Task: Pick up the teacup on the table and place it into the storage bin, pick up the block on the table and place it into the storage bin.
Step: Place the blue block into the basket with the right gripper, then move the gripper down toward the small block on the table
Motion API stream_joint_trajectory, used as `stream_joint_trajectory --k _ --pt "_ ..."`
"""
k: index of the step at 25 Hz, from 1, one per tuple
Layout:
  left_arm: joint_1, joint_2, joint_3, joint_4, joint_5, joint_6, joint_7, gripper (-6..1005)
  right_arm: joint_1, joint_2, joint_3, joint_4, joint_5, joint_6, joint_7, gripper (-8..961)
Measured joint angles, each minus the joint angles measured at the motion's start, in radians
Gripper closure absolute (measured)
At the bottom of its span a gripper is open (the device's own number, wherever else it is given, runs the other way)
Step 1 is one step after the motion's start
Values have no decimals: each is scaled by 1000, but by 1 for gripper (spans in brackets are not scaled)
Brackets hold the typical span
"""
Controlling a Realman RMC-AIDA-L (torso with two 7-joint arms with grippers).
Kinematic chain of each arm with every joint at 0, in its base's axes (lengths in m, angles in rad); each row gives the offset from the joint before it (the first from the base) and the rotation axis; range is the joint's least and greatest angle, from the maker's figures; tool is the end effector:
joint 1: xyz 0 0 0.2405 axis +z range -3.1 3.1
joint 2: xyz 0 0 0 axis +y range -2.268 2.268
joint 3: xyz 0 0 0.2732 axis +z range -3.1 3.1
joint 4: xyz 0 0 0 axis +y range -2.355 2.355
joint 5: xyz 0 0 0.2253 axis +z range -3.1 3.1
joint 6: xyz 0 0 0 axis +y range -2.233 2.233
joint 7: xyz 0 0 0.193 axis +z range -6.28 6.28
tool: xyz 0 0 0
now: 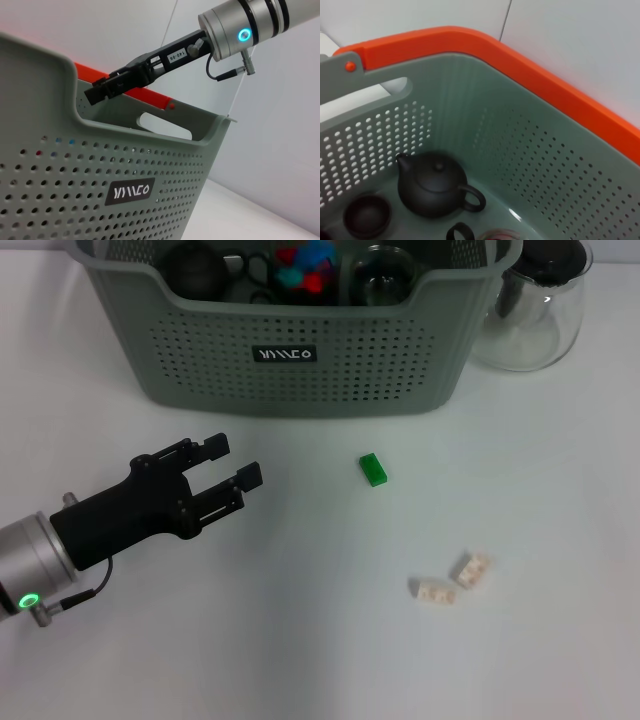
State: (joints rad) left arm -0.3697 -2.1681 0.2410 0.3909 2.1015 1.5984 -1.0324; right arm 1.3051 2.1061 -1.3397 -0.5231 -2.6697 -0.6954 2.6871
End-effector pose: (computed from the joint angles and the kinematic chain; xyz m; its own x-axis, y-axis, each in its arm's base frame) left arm -0.3142 0.2934 -0.0865 0.5763 0.3435 0.7416 0.6587 -0.7323 -0.1727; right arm 0.0446 0.5509 -0.1211 0.9084 -0.4096 -0.0838 -0.3598 -0.6638 -0.6557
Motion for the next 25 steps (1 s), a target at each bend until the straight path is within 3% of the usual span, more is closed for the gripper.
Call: stream_joint_trajectory --k 3,6,8,12,14,17,19,20,21,22,25 --pt "2 0 0 0 0 0 0 339 -14 -2 2 -35 14 -14 1 359" --pt "6 1 0 0 0 0 0 338 -72 -4 1 -168 36 -89 0 314" --pt "7 1 0 0 0 1 0 338 -169 -3 -14 -353 76 -177 0 284" --pt "13 -1 0 1 0 0 0 338 -423 -9 -50 -841 217 -361 -7 284" --pt "15 -1 0 3 0 0 0 338 -541 -11 -23 -1068 294 -468 -31 285" --pt "15 -1 -3 3 0 0 0 338 -671 -14 71 -1285 432 -672 -112 285" --pt "14 -1 -4 3 0 0 0 338 -691 -17 102 -1310 471 -739 -136 285" --pt "14 -1 -4 3 0 0 0 338 -716 -22 182 -1317 533 -892 -172 285" --pt "14 -1 -5 3 0 0 0 338 -716 -22 182 -1317 533 -892 -172 284" --pt "14 -1 -5 3 0 0 0 338 -728 -24 236 -1310 533 -1032 -181 284" --pt "15 -1 -7 4 0 0 0 338 -743 -25 261 -1305 489 -1172 -194 289"
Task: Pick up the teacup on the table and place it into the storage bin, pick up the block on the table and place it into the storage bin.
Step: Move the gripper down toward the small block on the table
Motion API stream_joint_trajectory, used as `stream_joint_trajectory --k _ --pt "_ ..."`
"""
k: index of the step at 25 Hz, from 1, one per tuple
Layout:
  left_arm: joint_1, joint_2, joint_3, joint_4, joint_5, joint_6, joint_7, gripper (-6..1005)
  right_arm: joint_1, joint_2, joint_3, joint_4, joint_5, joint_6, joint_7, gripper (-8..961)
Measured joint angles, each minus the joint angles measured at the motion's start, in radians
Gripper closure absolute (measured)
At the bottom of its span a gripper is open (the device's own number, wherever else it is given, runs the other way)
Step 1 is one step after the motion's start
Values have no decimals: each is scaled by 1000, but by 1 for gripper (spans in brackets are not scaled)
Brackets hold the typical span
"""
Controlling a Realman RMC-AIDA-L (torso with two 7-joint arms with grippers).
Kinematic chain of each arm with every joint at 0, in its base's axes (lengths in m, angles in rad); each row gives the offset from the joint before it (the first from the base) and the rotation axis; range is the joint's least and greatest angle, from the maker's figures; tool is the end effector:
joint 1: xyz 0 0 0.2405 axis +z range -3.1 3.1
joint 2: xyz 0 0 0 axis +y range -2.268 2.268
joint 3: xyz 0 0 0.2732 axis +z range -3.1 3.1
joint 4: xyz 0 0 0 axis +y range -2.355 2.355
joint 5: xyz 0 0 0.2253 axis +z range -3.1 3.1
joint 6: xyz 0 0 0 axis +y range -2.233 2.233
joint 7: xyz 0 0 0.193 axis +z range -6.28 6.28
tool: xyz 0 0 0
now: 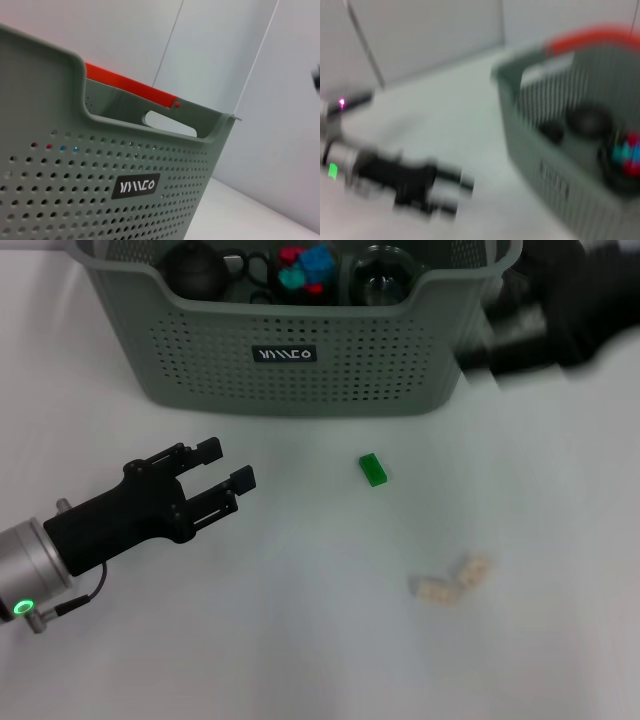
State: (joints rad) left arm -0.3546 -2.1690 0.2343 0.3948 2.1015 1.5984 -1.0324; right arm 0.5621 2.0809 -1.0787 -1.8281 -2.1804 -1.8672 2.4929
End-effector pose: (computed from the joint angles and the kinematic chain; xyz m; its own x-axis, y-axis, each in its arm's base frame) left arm -0.3192 0.2894 -0.0852 0.5704 0.3489 0.7436 0.6717 -0.7191 -0.1779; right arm 0.1000 0.3457 0.0402 0.9094 -0.3986 -0.1187 -0.4159 -0.8700 -0.2648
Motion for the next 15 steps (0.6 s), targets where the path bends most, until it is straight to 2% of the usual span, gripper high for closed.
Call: stream_joint_trajectory --k 3,8,12,15 --pt "-3 1 -3 0 0 0 0 338 -15 5 -22 11 -94 -90 -42 307" --pt "-8 3 -2 -3 0 -6 0 338 -27 13 -173 132 -243 -101 -178 367" --pt "-4 1 -4 -4 0 -10 0 338 -10 15 -253 280 -275 -82 -285 360" --pt "-3 1 -5 -3 0 -11 0 338 10 17 -270 358 -258 -67 -332 361"
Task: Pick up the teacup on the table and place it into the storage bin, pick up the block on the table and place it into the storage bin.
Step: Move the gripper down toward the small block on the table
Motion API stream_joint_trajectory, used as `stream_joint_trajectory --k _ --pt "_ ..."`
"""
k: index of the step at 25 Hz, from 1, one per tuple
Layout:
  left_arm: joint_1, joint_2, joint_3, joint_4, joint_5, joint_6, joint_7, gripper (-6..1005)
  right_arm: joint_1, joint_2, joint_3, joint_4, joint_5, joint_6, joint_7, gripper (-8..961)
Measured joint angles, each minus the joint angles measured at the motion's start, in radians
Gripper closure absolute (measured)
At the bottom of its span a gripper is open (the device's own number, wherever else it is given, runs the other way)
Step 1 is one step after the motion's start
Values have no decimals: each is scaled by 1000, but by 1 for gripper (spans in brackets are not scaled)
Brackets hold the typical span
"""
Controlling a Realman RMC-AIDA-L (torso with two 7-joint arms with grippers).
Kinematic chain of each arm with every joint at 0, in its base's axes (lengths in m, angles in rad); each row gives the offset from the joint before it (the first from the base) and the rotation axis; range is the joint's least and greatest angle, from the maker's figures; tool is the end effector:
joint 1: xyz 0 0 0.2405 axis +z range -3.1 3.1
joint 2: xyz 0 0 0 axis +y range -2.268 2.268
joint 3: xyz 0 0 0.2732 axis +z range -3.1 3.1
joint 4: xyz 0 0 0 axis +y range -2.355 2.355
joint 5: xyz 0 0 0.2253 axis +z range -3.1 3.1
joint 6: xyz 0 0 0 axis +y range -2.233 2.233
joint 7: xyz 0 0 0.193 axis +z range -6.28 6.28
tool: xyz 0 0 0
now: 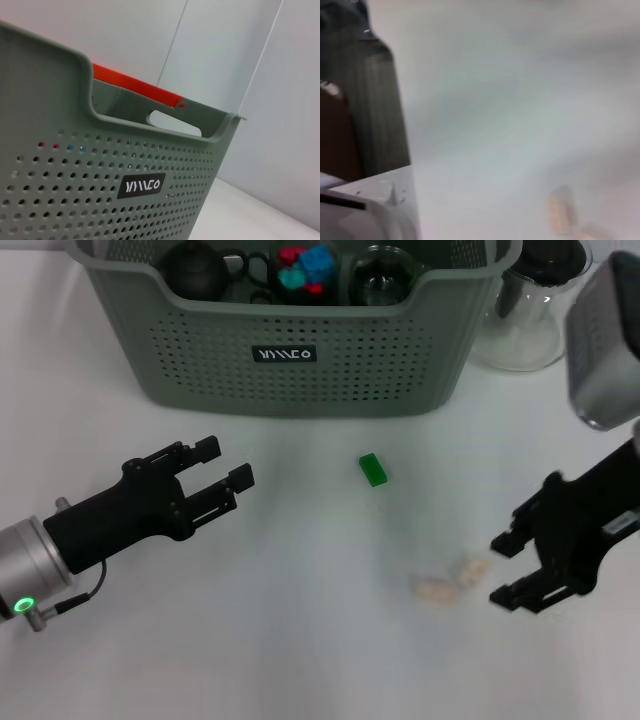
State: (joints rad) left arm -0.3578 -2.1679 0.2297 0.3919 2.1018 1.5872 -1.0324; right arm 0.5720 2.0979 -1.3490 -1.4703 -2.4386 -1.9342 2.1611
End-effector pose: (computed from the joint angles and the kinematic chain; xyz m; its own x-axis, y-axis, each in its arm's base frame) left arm -0.3205 0.2915 -0.0853 0.5712 0.3505 0.7422 0.6766 -0.7130 -0.1839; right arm 0.1856 0.3149 -0.0450 0.8883 -0.2729 0.3694 -0.2934 -0.9560 -0.0007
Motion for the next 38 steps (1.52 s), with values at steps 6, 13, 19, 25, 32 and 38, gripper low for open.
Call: stream_joint_trajectory --k 6,13,19,25,32,38 --pt "-2 0 1 -4 0 -16 0 338 55 2 -46 156 32 55 -31 364" --pt "0 0 4 -5 0 -24 0 338 89 1 -114 266 32 195 -27 372" --pt "0 -1 5 -5 0 -24 0 338 120 2 -153 369 16 277 -27 375" --pt "0 -1 4 -5 1 -24 0 338 131 2 -191 428 15 338 -26 376" --pt "0 -1 5 -6 2 -24 0 338 148 5 -204 481 21 380 -26 377" --pt "-1 -1 5 -7 3 -24 0 338 148 5 -205 483 22 382 -23 378"
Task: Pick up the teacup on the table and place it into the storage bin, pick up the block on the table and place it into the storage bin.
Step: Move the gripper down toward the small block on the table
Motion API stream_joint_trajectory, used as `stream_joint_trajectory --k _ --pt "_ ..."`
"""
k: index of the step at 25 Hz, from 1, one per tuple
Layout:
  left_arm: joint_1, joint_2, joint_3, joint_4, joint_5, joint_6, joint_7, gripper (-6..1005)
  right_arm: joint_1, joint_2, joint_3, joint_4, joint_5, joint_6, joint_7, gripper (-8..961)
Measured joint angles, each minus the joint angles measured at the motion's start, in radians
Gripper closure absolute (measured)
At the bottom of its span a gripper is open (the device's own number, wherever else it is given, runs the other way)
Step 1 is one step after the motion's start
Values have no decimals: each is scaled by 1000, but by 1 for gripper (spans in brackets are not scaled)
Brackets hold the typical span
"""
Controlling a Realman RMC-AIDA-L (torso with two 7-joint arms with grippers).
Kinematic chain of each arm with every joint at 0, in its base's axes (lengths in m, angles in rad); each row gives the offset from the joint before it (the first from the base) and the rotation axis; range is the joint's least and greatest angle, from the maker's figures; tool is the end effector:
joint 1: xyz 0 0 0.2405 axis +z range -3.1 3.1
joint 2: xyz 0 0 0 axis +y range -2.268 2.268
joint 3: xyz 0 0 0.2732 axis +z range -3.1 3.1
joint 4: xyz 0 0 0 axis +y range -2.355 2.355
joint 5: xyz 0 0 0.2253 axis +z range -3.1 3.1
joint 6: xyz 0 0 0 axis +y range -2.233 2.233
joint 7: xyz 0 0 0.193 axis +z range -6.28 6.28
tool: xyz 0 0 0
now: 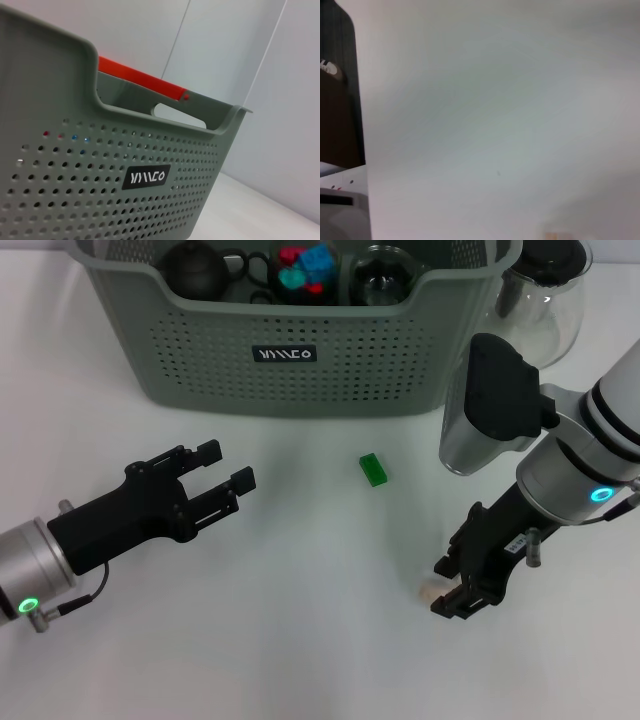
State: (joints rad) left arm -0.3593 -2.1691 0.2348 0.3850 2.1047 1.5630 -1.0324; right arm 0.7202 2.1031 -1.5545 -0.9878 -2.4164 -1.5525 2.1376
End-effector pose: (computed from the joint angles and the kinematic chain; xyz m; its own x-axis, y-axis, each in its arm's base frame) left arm -0.3227 0.2924 -0.0892 0.5749 0.3634 0.7331 0.6843 -0.7047 -0.1873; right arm 0.2136 0.3385 -0.1320 0.8568 -0.2731 0.4374 -0.3126 -0.9497 0.0194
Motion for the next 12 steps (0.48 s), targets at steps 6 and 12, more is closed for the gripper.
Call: stream_joint_trajectory --k 6,12 --pt "-2 0 0 0 -1 0 0 338 1 0 -13 3 7 -10 2 408" --pt "-1 1 -3 0 0 0 0 338 2 1 -13 -2 25 -28 2 555"
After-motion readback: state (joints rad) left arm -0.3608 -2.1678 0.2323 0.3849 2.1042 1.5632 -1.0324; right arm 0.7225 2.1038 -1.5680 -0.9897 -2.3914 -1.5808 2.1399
